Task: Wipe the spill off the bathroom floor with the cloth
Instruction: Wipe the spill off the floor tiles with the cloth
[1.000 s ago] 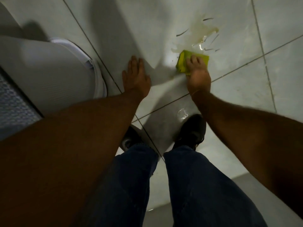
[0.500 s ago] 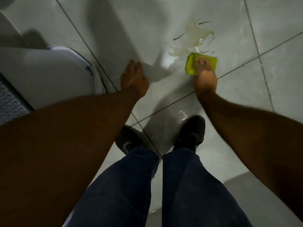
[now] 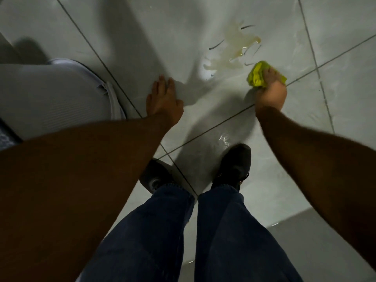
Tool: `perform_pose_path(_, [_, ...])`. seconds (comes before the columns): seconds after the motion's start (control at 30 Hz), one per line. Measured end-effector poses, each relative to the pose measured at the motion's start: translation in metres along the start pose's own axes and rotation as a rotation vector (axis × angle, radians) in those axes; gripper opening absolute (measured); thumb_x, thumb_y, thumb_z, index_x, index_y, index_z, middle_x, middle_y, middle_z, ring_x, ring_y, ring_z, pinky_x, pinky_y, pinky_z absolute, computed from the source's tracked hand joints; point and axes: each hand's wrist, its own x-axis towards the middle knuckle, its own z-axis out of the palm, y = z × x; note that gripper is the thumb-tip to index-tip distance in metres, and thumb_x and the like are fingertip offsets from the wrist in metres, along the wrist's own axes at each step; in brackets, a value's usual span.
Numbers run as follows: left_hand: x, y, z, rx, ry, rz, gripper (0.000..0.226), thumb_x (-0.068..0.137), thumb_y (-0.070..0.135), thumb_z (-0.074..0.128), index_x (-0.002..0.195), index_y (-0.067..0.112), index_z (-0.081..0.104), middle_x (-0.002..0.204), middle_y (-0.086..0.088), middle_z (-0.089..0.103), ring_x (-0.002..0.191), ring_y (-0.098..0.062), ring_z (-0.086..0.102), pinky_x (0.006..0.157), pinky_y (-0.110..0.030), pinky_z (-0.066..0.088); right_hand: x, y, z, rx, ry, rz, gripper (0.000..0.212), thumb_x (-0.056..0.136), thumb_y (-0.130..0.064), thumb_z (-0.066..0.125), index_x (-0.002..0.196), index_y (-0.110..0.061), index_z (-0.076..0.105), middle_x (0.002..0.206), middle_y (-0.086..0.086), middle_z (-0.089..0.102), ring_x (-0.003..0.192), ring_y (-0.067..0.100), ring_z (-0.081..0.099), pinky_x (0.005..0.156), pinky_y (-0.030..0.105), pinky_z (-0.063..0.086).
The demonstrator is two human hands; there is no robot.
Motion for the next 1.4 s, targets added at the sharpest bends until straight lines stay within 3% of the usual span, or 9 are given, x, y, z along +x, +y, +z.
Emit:
perform_pose_path(0.1, [0.008, 0.007, -0.007, 0.008, -0.022, -0.016, 0.084, 0.097, 0.054, 0.047, 0.166, 0.014, 0.021, 0.173, -0.018, 0.010, 0.159, -0.037, 0.014, 0.127, -0.051, 0.021, -0.005, -0.024, 0.020, -0.025, -0.032, -0.043, 0.052, 0.090, -0.015, 0.047, 0.142, -0.016, 0.054, 0.147, 0.015, 0.052, 0.133, 0.033, 0.051, 0.108, 0.037, 0.041])
perform_pose_path(0.3, [0.017, 0.014, -0.015, 0.027, -0.022, -0.050, 0.090, 0.087, 0.068, 0.039, 0.155, 0.009, 0.040, 0.164, -0.020, 0.025, 0.149, -0.041, 0.029, 0.122, -0.051, 0.027, -0.049, -0.008, 0.034, -0.145, -0.321, -0.932, 0.053, 0.086, -0.003, 0.039, 0.133, -0.011, 0.063, 0.142, 0.013, 0.058, 0.133, 0.035, 0.051, 0.109, 0.045, 0.044])
perform_pose_path(0.47, [0.005, 0.020, -0.007, 0.012, -0.037, -0.067, 0.097, 0.090, 0.067, 0.051, 0.164, 0.010, 0.022, 0.172, -0.019, 0.006, 0.159, -0.039, 0.009, 0.125, -0.055, 0.016, 0.016, 0.021, -0.002, -0.262, -0.168, -0.294, 0.056, 0.096, -0.009, 0.053, 0.149, -0.023, 0.041, 0.159, 0.009, 0.035, 0.146, 0.029, 0.033, 0.113, 0.042, 0.037])
perform_pose_path(0.6, [0.004, 0.016, -0.006, 0.001, -0.041, -0.077, 0.095, 0.091, 0.071, 0.045, 0.165, 0.016, 0.022, 0.173, -0.016, 0.005, 0.159, -0.036, 0.006, 0.126, -0.058, 0.013, 0.046, -0.015, 0.000, 0.049, 0.029, 0.128, 0.041, 0.096, -0.022, 0.053, 0.136, -0.014, 0.057, 0.133, 0.008, 0.061, 0.123, 0.028, 0.057, 0.108, 0.036, 0.042])
perform_pose_path(0.87, [0.008, 0.013, -0.025, 0.013, -0.093, -0.053, 0.087, 0.094, 0.070, 0.044, 0.163, 0.021, 0.023, 0.173, -0.013, 0.005, 0.159, -0.035, 0.008, 0.126, -0.059, 0.013, -0.009, -0.029, 0.024, -0.194, -0.262, -0.802, 0.054, 0.093, -0.025, 0.029, 0.134, -0.020, 0.063, 0.144, 0.005, 0.057, 0.135, 0.030, 0.050, 0.108, 0.041, 0.047])
perform_pose_path(1.07, [0.012, 0.011, -0.020, 0.073, -0.046, -0.050, 0.085, 0.086, 0.064, 0.042, 0.154, 0.013, 0.041, 0.164, -0.020, 0.026, 0.148, -0.042, 0.029, 0.121, -0.058, 0.027, 0.044, -0.049, -0.008, -0.058, -0.068, -0.067, 0.054, 0.090, -0.002, 0.052, 0.142, -0.017, 0.051, 0.148, 0.011, 0.048, 0.130, 0.032, 0.050, 0.105, 0.040, 0.044])
perform_pose_path(1.13, [0.012, 0.013, -0.019, 0.071, 0.056, -0.048, 0.076, 0.084, 0.057, 0.040, 0.139, 0.008, 0.056, 0.151, -0.021, 0.042, 0.132, -0.044, 0.045, 0.113, -0.054, 0.039, 0.038, -0.080, 0.005, 0.009, -0.064, -0.019, 0.055, 0.089, -0.002, 0.054, 0.143, -0.012, 0.050, 0.147, 0.015, 0.048, 0.133, 0.032, 0.048, 0.108, 0.038, 0.040])
perform_pose_path(1.27, [0.009, 0.018, -0.012, -0.007, 0.203, -0.066, 0.068, 0.084, 0.048, 0.045, 0.137, 0.008, 0.060, 0.152, -0.020, 0.045, 0.132, -0.042, 0.048, 0.112, -0.050, 0.040, -0.014, -0.106, 0.051, -0.046, -0.239, -0.573, 0.051, 0.089, 0.001, 0.048, 0.138, -0.008, 0.058, 0.146, 0.018, 0.052, 0.135, 0.038, 0.048, 0.111, 0.044, 0.040])
perform_pose_path(1.4, [0.011, 0.019, -0.007, -0.025, 0.122, -0.002, 0.086, 0.088, 0.049, 0.056, 0.164, 0.020, 0.027, 0.174, -0.012, 0.013, 0.156, -0.036, 0.022, 0.124, -0.052, 0.023, -0.023, -0.064, 0.046, -0.204, -0.282, -0.961, 0.051, 0.088, -0.014, 0.037, 0.127, -0.014, 0.068, 0.137, 0.011, 0.062, 0.127, 0.036, 0.057, 0.105, 0.048, 0.048])
